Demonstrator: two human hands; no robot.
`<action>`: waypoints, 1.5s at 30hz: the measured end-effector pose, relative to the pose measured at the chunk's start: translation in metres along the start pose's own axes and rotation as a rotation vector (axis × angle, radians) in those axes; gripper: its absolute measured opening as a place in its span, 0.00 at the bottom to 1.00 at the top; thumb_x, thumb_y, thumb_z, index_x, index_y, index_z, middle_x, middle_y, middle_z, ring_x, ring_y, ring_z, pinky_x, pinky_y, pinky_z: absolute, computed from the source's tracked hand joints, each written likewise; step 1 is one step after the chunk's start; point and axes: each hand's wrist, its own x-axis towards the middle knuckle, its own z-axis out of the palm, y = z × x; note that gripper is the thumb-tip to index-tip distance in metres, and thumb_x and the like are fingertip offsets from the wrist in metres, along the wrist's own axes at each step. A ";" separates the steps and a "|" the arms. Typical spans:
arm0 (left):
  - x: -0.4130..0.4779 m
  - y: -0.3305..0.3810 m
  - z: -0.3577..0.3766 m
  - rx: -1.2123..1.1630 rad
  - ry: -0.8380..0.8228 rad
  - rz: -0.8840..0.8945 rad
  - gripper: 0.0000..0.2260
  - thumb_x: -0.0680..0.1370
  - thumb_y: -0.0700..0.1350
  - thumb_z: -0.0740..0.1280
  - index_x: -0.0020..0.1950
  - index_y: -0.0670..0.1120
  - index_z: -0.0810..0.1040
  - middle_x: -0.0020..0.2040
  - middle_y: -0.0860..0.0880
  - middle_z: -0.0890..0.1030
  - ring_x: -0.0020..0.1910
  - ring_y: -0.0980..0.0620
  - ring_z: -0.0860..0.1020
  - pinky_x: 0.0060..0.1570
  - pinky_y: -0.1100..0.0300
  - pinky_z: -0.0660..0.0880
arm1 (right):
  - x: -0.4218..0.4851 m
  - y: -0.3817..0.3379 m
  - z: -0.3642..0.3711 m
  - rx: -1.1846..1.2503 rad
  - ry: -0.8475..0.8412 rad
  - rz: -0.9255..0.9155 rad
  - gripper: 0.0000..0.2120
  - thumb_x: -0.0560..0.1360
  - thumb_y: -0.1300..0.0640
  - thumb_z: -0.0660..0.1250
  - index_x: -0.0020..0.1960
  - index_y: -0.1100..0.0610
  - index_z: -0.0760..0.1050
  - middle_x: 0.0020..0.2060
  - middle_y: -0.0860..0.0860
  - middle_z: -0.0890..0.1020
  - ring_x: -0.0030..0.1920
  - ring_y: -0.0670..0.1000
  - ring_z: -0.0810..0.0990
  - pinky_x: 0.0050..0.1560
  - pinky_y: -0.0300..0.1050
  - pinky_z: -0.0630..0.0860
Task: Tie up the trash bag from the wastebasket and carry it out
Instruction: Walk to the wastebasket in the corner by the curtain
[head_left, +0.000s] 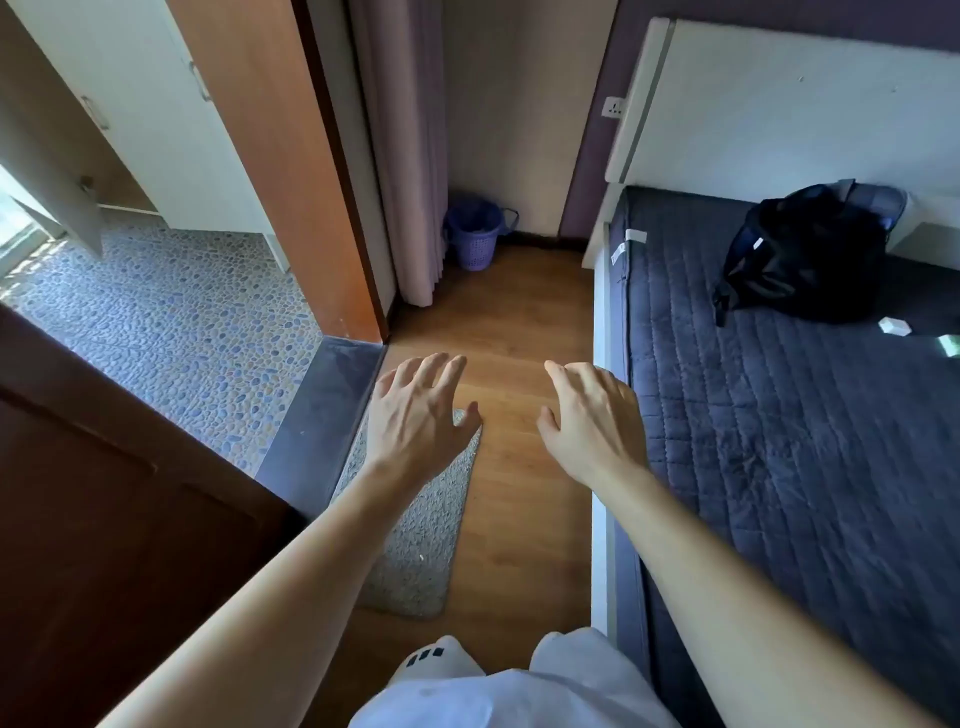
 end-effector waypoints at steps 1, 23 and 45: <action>0.003 -0.001 -0.001 -0.013 -0.015 0.011 0.26 0.75 0.60 0.59 0.70 0.50 0.70 0.68 0.48 0.77 0.65 0.44 0.75 0.60 0.47 0.72 | 0.001 0.000 -0.001 0.004 -0.003 -0.004 0.25 0.74 0.52 0.65 0.70 0.54 0.70 0.58 0.53 0.79 0.60 0.57 0.76 0.61 0.56 0.71; 0.191 0.067 0.061 0.037 -0.017 0.060 0.25 0.75 0.60 0.60 0.69 0.51 0.70 0.68 0.50 0.76 0.65 0.45 0.74 0.60 0.47 0.73 | 0.154 0.124 0.011 0.050 0.067 0.046 0.23 0.73 0.54 0.68 0.67 0.55 0.73 0.55 0.53 0.80 0.56 0.57 0.78 0.58 0.56 0.73; 0.393 0.122 0.120 0.046 -0.005 -0.013 0.25 0.74 0.60 0.61 0.69 0.51 0.72 0.66 0.50 0.78 0.64 0.46 0.76 0.60 0.47 0.73 | 0.352 0.245 0.029 0.104 0.058 0.011 0.22 0.70 0.57 0.70 0.63 0.56 0.76 0.53 0.55 0.81 0.54 0.59 0.79 0.57 0.58 0.73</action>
